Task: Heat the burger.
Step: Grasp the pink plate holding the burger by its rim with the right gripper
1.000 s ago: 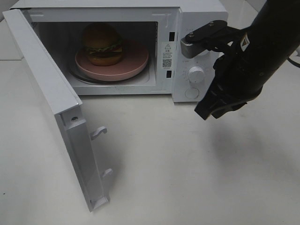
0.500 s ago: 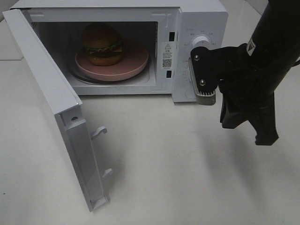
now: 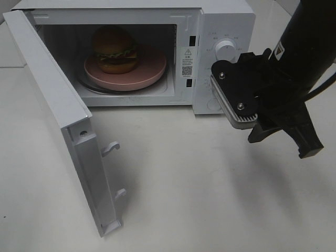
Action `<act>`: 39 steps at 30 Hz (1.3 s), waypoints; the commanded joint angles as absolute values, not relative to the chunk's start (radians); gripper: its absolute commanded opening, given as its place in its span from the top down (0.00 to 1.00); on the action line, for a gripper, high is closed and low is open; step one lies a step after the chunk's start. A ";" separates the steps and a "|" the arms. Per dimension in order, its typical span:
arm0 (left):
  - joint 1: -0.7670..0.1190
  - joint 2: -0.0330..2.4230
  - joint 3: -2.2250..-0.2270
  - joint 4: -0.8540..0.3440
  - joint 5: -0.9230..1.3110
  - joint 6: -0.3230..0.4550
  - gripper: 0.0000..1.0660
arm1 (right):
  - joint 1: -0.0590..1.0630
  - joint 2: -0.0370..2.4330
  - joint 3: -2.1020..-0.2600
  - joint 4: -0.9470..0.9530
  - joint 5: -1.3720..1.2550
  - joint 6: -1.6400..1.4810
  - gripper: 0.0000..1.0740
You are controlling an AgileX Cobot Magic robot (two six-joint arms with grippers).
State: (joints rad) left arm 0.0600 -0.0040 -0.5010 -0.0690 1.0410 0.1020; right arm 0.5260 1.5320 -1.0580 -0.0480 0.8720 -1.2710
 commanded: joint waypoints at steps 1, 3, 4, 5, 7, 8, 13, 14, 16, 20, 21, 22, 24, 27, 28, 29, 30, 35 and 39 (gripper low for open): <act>0.062 -0.022 -0.498 -0.079 1.038 0.098 0.08 | 0.525 1.525 -1.065 -0.048 0.836 -1.285 0.50; 0.062 -0.022 -0.498 -0.079 1.038 0.098 0.08 | 0.525 1.525 -1.065 -0.048 0.832 -1.282 0.47; 0.062 -0.022 -0.498 -0.079 1.038 0.098 0.08 | 0.525 1.525 -1.065 -0.047 0.818 -1.270 0.40; 0.062 -0.022 -0.498 -0.079 1.038 0.098 0.08 | 0.525 1.525 -1.065 -0.047 0.818 -1.270 0.40; 0.062 -0.022 -0.498 -0.079 1.038 0.098 0.08 | 0.526 1.525 -1.065 -0.049 0.792 -1.223 0.31; 0.062 -0.022 -0.498 -0.079 1.038 0.098 0.08 | 0.526 1.525 -1.065 -0.049 0.792 -1.223 0.31; 0.062 -0.022 -0.498 -0.079 1.038 0.098 0.08 | 0.526 1.525 -1.065 -0.076 0.785 -1.146 0.21; 0.062 -0.022 -0.498 -0.079 1.038 0.098 0.08 | 0.526 1.525 -1.065 -0.076 0.785 -1.146 0.21; 0.062 -0.022 -0.498 -0.079 1.038 0.098 0.08 | 0.528 1.525 -1.065 -0.094 0.774 -1.138 0.21; 0.062 -0.022 -0.498 -0.079 1.038 0.098 0.08 | 0.528 1.527 -1.065 -0.108 0.747 -1.137 0.21; 0.062 -0.022 -0.498 -0.079 1.038 0.098 0.08 | 0.535 1.529 -1.065 -0.123 0.721 -1.137 0.21; 0.062 -0.022 -0.498 -0.079 1.038 0.098 0.08 | 0.544 1.533 -1.065 -0.133 0.714 -1.137 0.21; 0.062 -0.022 -0.498 -0.079 1.038 0.098 0.08 | 0.558 1.541 -1.074 -0.150 0.707 -1.137 0.21; 0.062 -0.022 -0.498 -0.079 1.038 0.098 0.08 | 0.579 1.564 -1.098 -0.157 0.682 -1.137 0.22; 0.062 -0.022 -0.498 -0.079 1.038 0.098 0.08 | 0.579 1.564 -1.098 -0.157 0.682 -1.137 0.22; 0.062 -0.022 -0.498 -0.079 1.038 0.098 0.08 | 0.592 1.586 -1.119 -0.157 0.679 -1.132 0.22; 0.062 -0.022 -0.498 -0.079 1.038 0.098 0.08 | 0.592 1.586 -1.119 -0.157 0.679 -1.132 0.22; 0.062 -0.022 -0.498 -0.079 1.038 0.098 0.08 | 0.630 1.654 -1.192 -0.181 0.648 -1.110 0.22; 0.062 -0.022 -0.498 -0.079 1.038 0.098 0.08 | 0.655 1.696 -1.236 -0.181 0.628 -1.108 0.23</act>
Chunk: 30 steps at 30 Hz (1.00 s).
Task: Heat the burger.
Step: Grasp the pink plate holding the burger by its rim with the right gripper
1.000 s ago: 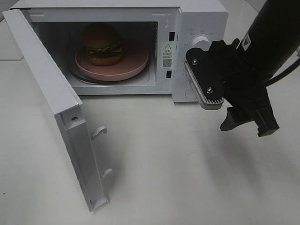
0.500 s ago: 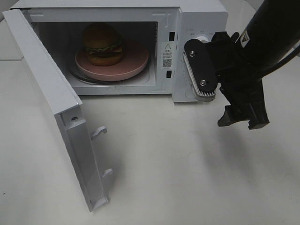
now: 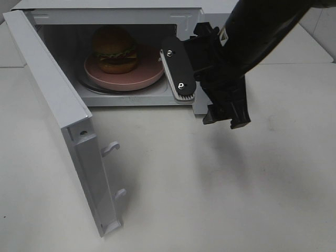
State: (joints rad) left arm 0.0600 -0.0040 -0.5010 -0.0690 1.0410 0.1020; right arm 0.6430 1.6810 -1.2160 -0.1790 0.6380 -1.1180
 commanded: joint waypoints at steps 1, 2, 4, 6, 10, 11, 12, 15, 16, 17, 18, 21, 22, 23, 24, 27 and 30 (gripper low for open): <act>0.062 -0.022 -0.498 -0.079 1.038 0.098 0.08 | 0.655 1.696 -1.236 -0.181 0.628 -1.108 0.23; 0.062 -0.022 -0.498 -0.079 1.038 0.098 0.08 | 0.665 1.719 -1.261 -0.180 0.624 -1.108 0.23; 0.062 -0.022 -0.498 -0.079 1.038 0.098 0.08 | 0.668 1.737 -1.282 -0.177 0.608 -1.107 0.23; 0.062 -0.022 -0.498 -0.079 1.038 0.098 0.08 | 0.668 1.743 -1.287 -0.174 0.600 -1.107 0.23; 0.062 -0.022 -0.498 -0.079 1.038 0.098 0.08 | 0.680 1.788 -1.334 -0.174 0.579 -1.107 0.24; 0.062 -0.022 -0.498 -0.079 1.038 0.098 0.08 | 0.680 1.808 -1.353 -0.171 0.566 -1.103 0.24; 0.062 -0.022 -0.498 -0.079 1.038 0.098 0.08 | 0.680 1.808 -1.353 -0.171 0.566 -1.103 0.24; 0.062 -0.022 -0.498 -0.079 1.038 0.098 0.08 | 0.680 1.830 -1.369 -0.170 0.526 -1.072 0.24; 0.062 -0.022 -0.498 -0.079 1.038 0.098 0.08 | 0.680 1.838 -1.373 -0.169 0.515 -1.055 0.24; 0.062 -0.022 -0.498 -0.079 1.038 0.098 0.08 | 0.680 1.838 -1.373 -0.169 0.515 -1.055 0.24; 0.062 -0.022 -0.498 -0.079 1.038 0.098 0.08 | 0.680 1.856 -1.385 -0.169 0.493 -1.042 0.24; 0.062 -0.022 -0.498 -0.079 1.038 0.098 0.08 | 0.680 1.890 -1.410 -0.170 0.483 -1.040 0.24; 0.062 -0.022 -0.498 -0.079 1.038 0.098 0.08 | 0.680 1.913 -1.425 -0.170 0.480 -1.038 0.24; 0.062 -0.022 -0.498 -0.079 1.038 0.098 0.08 | 0.680 1.913 -1.425 -0.170 0.480 -1.038 0.24; 0.062 -0.022 -0.498 -0.079 1.038 0.098 0.08 | 0.680 1.926 -1.434 -0.170 0.477 -1.037 0.24; 0.062 -0.022 -0.498 -0.079 1.038 0.098 0.08 | 0.680 1.961 -1.463 -0.170 0.476 -1.020 0.24; 0.062 -0.022 -0.498 -0.079 1.038 0.098 0.08 | 0.680 1.997 -1.502 -0.166 0.468 -1.019 0.24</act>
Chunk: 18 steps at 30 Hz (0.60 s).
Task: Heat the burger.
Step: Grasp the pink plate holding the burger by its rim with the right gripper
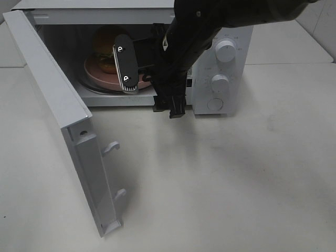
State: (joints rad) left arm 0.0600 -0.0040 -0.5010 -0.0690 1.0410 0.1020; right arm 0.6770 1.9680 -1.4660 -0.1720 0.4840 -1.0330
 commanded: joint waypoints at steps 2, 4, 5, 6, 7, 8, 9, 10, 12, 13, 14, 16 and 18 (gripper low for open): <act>0.062 -0.022 -0.498 -0.079 1.038 0.098 0.08 | 0.680 2.024 -1.528 -0.154 0.456 -1.019 0.24; 0.062 -0.022 -0.498 -0.079 1.038 0.098 0.08 | 0.680 2.038 -1.545 -0.150 0.452 -1.019 0.24; 0.062 -0.022 -0.498 -0.079 1.038 0.098 0.08 | 0.680 2.066 -1.578 -0.146 0.452 -1.019 0.24; 0.062 -0.022 -0.498 -0.079 1.038 0.098 0.08 | 0.680 2.092 -1.612 -0.146 0.452 -1.018 0.24; 0.062 -0.022 -0.498 -0.079 1.038 0.098 0.08 | 0.680 2.092 -1.612 -0.146 0.452 -1.018 0.24; 0.062 -0.022 -0.498 -0.079 1.038 0.098 0.08 | 0.680 2.106 -1.630 -0.146 0.452 -1.018 0.24; 0.062 -0.022 -0.498 -0.079 1.038 0.098 0.08 | 0.680 2.134 -1.661 -0.146 0.452 -1.018 0.24; 0.062 -0.022 -0.498 -0.079 1.038 0.098 0.08 | 0.680 2.134 -1.661 -0.146 0.452 -1.018 0.24; 0.062 -0.022 -0.498 -0.079 1.038 0.098 0.08 | 0.680 2.170 -1.706 -0.145 0.452 -1.018 0.24; 0.062 -0.022 -0.498 -0.079 1.038 0.098 0.08 | 0.680 2.170 -1.706 -0.145 0.452 -1.018 0.24; 0.062 -0.022 -0.498 -0.079 1.038 0.098 0.08 | 0.680 2.181 -1.720 -0.145 0.452 -1.018 0.24; 0.062 -0.022 -0.498 -0.079 1.038 0.098 0.08 | 0.679 2.202 -1.751 -0.145 0.457 -1.018 0.24; 0.062 -0.022 -0.498 -0.079 1.038 0.098 0.08 | 0.676 2.236 -1.788 -0.144 0.458 -1.013 0.24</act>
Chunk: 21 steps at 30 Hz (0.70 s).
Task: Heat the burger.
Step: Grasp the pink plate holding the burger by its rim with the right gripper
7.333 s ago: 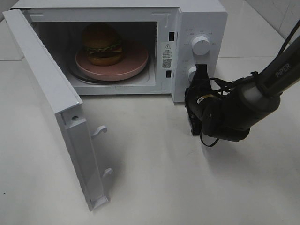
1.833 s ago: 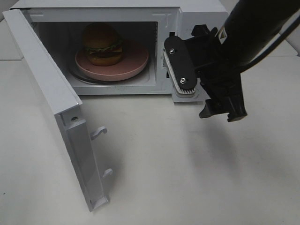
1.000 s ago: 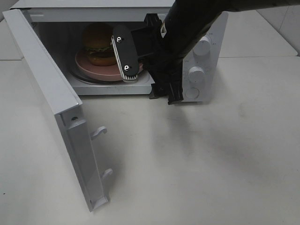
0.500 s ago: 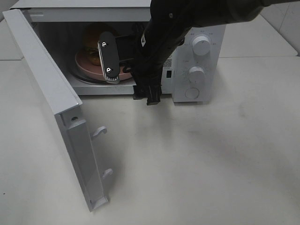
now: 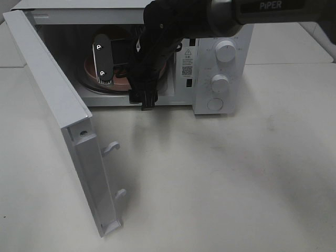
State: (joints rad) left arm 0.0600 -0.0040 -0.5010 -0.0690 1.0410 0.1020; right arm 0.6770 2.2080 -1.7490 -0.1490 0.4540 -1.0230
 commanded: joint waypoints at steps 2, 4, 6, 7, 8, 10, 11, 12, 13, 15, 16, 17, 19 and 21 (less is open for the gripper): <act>0.062 -0.022 -0.498 -0.079 1.038 0.098 0.08 | 0.676 2.254 -1.810 -0.144 0.458 -1.011 0.24; 0.062 -0.022 -0.498 -0.079 1.038 0.098 0.08 | 0.676 2.265 -1.822 -0.144 0.458 -1.011 0.24; 0.062 -0.022 -0.498 -0.079 1.038 0.098 0.08 | 0.676 2.299 -1.874 -0.144 0.484 -1.004 0.25; 0.062 -0.022 -0.498 -0.079 1.038 0.098 0.08 | 0.676 2.299 -1.874 -0.144 0.484 -1.004 0.25; 0.062 -0.022 -0.498 -0.079 1.038 0.098 0.08 | 0.676 2.328 -1.917 -0.144 0.496 -1.004 0.25; 0.062 -0.022 -0.498 -0.079 1.038 0.098 0.08 | 0.676 2.341 -1.933 -0.144 0.502 -1.004 0.25; 0.062 -0.022 -0.498 -0.079 1.038 0.098 0.08 | 0.676 2.363 -1.968 -0.145 0.510 -1.004 0.26; 0.062 -0.022 -0.498 -0.079 1.038 0.098 0.08 | 0.676 2.363 -1.968 -0.145 0.510 -1.004 0.26; 0.062 -0.022 -0.498 -0.079 1.038 0.098 0.08 | 0.676 2.383 -2.004 -0.146 0.521 -1.003 0.26; 0.062 -0.022 -0.498 -0.079 1.038 0.098 0.08 | 0.676 2.391 -2.019 -0.146 0.528 -1.003 0.26; 0.062 -0.022 -0.498 -0.079 1.038 0.098 0.08 | 0.673 2.412 -2.043 -0.146 0.539 -1.003 0.26; 0.062 -0.022 -0.498 -0.079 1.038 0.098 0.08 | 0.673 2.412 -2.043 -0.146 0.539 -1.003 0.26; 0.062 -0.022 -0.498 -0.079 1.038 0.098 0.08 | 0.664 2.433 -2.060 -0.145 0.537 -1.003 0.27; 0.062 -0.022 -0.498 -0.079 1.038 0.098 0.08 | 0.655 2.442 -2.065 -0.145 0.534 -1.003 0.27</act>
